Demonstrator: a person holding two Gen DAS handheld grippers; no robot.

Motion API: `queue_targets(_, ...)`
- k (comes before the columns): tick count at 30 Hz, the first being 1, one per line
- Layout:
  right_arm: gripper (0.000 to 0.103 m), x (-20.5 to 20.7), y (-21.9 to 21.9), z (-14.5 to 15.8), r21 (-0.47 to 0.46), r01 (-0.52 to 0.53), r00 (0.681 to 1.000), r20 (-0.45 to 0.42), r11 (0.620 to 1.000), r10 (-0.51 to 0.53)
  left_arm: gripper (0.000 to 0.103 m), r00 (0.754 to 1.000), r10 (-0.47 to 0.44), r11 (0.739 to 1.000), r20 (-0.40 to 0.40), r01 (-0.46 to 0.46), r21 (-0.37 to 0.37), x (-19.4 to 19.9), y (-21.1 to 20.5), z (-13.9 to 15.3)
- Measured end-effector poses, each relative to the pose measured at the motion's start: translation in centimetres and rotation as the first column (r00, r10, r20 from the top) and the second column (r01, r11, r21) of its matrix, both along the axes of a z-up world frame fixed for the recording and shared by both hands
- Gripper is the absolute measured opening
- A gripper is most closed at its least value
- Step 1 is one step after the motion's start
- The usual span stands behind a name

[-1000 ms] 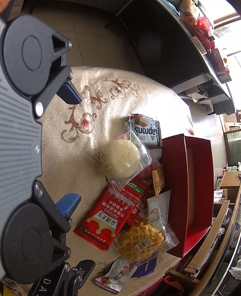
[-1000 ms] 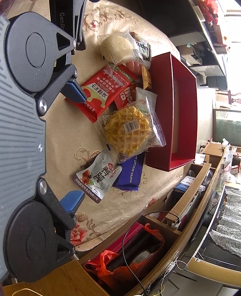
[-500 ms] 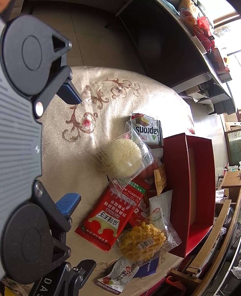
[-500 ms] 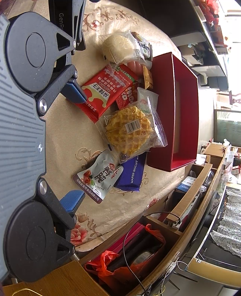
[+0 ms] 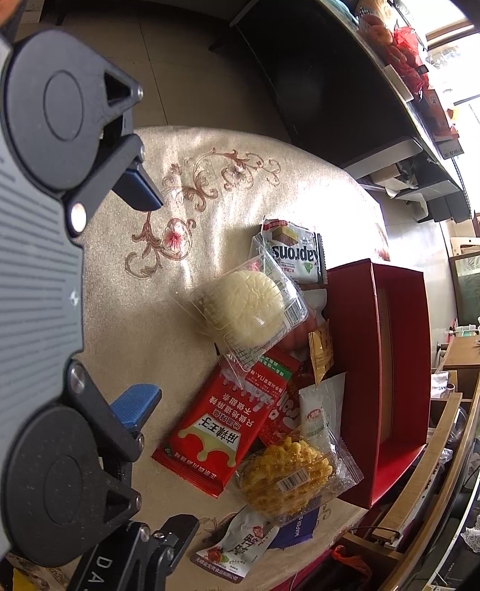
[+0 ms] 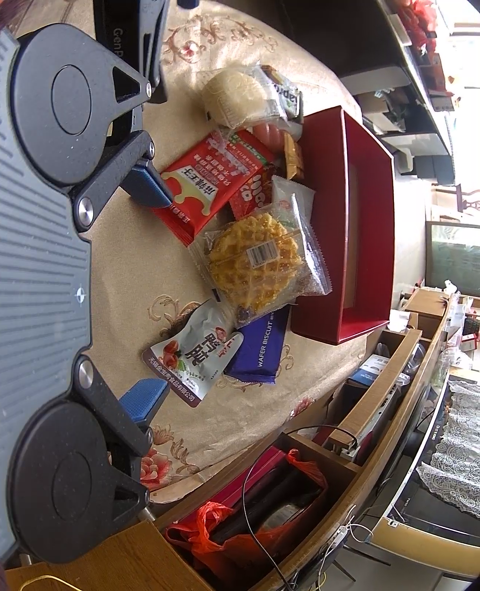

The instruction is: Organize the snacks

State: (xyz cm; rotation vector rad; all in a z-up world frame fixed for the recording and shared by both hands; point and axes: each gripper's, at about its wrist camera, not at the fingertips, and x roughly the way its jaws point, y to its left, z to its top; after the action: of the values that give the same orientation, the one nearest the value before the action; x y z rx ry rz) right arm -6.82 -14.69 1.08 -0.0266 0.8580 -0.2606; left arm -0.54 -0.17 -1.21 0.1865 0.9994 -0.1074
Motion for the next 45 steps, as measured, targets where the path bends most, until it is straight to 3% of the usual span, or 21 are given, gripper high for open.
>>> queue_targets(6,0.095,0.7,-0.3,0.2,-0.002,-0.020,1.000,-0.008,1.000,0.020,0.096,1.000,-0.013,1.000,-0.024,0.013,-0.028,0.5,0.1,0.0)
queue_targets(9,0.080,1.6,-0.7,0.6,0.007,-0.029,0.999,-0.018,1.000,0.030,0.096,0.999,-0.020,0.999,-0.025,0.019,-0.037,1.0,0.2,0.4)
queue_targets(14,0.078,3.0,0.3,0.8,0.000,-0.139,0.990,-0.023,0.990,0.139,0.096,0.999,-0.005,0.998,-0.054,0.002,-0.057,2.8,1.8,1.0)
queue_targets(18,0.074,5.1,3.4,0.0,-0.020,-0.343,0.938,-0.064,0.939,0.342,0.096,0.998,-0.001,0.999,-0.058,-0.002,-0.040,4.1,3.5,1.1)
queue_targets(24,0.068,7.9,6.5,-2.3,-0.031,-0.493,0.861,-0.159,0.870,0.482,0.096,0.997,-0.014,1.000,-0.076,0.013,-0.017,6.1,5.5,0.4)
queue_targets(28,0.069,9.6,6.6,-4.5,-0.034,-0.486,0.856,-0.221,0.874,0.467,0.096,0.993,0.001,0.999,-0.121,-0.006,-0.046,6.9,6.3,-0.7)
queue_targets(31,0.060,9.7,5.8,-4.2,0.027,-0.469,0.857,-0.230,0.883,0.462,0.096,0.992,-0.013,0.998,-0.129,0.006,-0.060,7.2,6.2,-0.7)
queue_targets(37,0.049,6.9,4.8,-3.0,0.064,-0.435,0.864,-0.253,0.898,0.436,0.096,0.989,-0.063,0.991,-0.136,0.046,-0.128,8.2,5.2,-0.2)
queue_targets(39,0.042,6.2,4.2,-2.3,0.089,-0.417,0.873,-0.236,0.905,0.426,0.096,0.990,-0.069,0.988,-0.121,0.051,-0.146,8.8,4.3,0.1)
queue_targets(40,0.023,5.9,3.8,-1.8,0.115,-0.409,0.877,-0.226,0.905,0.424,0.096,0.991,-0.089,0.986,-0.100,0.074,-0.148,9.0,3.7,0.4)
queue_targets(43,0.021,6.0,2.4,-1.2,0.203,-0.370,0.890,-0.203,0.907,0.409,0.098,0.966,-0.246,0.967,-0.077,0.239,-0.086,10.0,1.1,0.4)
queue_targets(45,0.021,6.2,2.4,-1.8,0.173,-0.372,0.890,-0.213,0.912,0.403,0.098,0.956,-0.281,0.960,-0.089,0.281,-0.014,10.8,0.0,-0.6)
